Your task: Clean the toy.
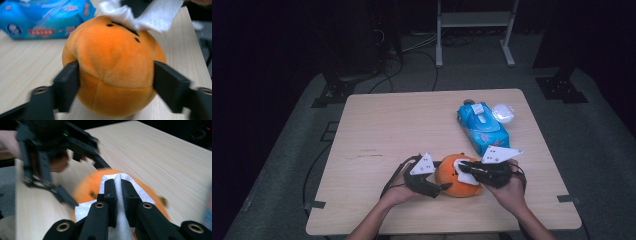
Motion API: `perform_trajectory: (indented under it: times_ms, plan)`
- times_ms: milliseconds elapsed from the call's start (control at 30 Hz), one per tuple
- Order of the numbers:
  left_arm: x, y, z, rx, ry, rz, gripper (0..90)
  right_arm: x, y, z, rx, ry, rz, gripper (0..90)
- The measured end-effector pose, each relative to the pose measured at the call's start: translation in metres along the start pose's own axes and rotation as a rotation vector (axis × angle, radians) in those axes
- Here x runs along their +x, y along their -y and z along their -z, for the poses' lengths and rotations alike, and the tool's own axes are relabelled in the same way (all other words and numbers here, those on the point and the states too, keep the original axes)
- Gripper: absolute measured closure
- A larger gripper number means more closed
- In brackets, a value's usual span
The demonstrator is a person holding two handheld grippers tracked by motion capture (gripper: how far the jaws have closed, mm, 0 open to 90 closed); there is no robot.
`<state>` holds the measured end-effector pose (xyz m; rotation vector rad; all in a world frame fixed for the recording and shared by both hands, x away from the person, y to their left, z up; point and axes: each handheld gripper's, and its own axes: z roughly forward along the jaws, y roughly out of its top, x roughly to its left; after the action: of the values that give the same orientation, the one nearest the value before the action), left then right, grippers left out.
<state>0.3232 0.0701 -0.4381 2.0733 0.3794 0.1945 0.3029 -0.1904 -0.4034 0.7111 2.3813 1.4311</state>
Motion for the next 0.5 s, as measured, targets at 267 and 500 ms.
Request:
perform_trajectory:
  times_ms: [267,500]
  plan:
    - [-0.004,-0.001,0.0,-0.003,-0.01,-0.04,29.3,0.016,0.0,-0.011,0.017,-0.091,0.017,83.1]
    - [-0.02,-0.007,-0.001,0.011,-0.038,-0.174,30.9,0.018,-0.013,-0.008,-0.006,-0.05,0.045,83.2]
